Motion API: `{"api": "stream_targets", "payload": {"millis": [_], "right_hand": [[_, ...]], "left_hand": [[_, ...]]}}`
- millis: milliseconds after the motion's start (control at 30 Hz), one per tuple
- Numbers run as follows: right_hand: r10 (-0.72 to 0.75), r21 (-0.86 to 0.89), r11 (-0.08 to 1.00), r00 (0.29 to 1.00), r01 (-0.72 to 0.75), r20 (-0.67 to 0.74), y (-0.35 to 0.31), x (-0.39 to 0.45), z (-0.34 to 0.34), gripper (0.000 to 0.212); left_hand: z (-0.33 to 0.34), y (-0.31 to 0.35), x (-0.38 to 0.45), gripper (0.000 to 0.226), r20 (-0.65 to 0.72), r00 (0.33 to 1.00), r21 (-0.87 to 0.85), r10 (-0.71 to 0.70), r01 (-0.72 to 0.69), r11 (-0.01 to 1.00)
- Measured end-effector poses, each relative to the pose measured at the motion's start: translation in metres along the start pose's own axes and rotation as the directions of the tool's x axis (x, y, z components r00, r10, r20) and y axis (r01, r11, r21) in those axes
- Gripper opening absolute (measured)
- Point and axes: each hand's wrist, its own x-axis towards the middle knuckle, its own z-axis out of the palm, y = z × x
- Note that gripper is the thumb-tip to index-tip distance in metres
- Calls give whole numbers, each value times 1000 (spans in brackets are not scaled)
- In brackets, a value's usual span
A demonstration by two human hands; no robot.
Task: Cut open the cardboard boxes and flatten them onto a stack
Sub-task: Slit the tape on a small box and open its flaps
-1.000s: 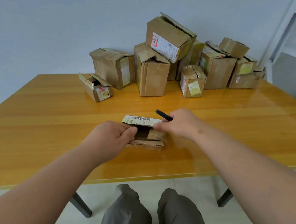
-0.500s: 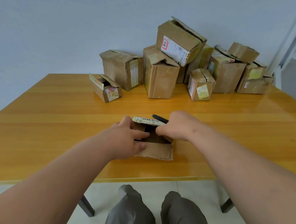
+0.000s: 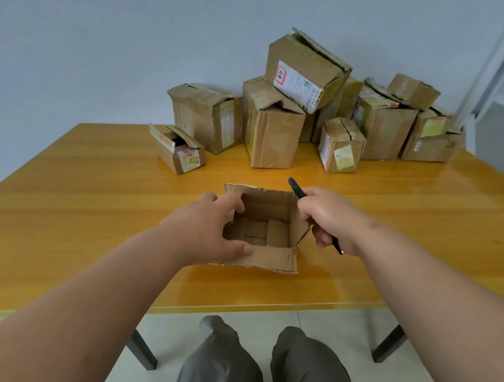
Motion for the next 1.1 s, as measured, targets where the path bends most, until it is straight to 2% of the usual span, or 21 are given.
{"api": "stream_targets", "payload": {"millis": [200,267,367,500,567,667,733,800,900,1000,1100], "right_hand": [[135,236,966,983,-103,-128,12,3,3,37],[170,260,957,976,-130,-137,15,2,5,26],[143,233,966,981,-110,-130,17,3,8,6],[85,234,971,985,-47,-153,16,8,3,6],[11,215,976,985,26,-170,14,11,-1,6],[-155,127,976,973,177,-171,14,12,-7,17],[-230,106,964,963,246,-143,12,11,-10,13],[-278,65,956,954,286,-113,10,8,-11,20],[-303,3,953,951,304,-55,6,3,-11,30],[-238,8,971,970,237,43,14,2,-8,27],[-159,206,966,987,156,-1,18,0,-4,17]], "left_hand": [[4,-6,2,59,-74,997,-165,3,-15,986],[4,-8,2,58,-95,995,-228,-9,-12,974],[4,-11,4,53,-112,993,-310,-48,11,951],[6,-14,7,42,-153,984,-418,-94,22,908],[5,-15,6,59,-179,978,-486,-111,10,874],[1,-16,7,89,-196,974,-627,-111,-37,778],[-2,-16,8,96,-194,975,-716,-111,-64,696],[-5,-15,8,98,-210,972,-753,-106,-92,651],[-7,-18,7,83,-116,987,-829,-108,-37,557],[-2,-24,7,34,15,977,-892,-213,110,438],[5,-23,12,27,-66,936,-823,-346,145,549]]}}
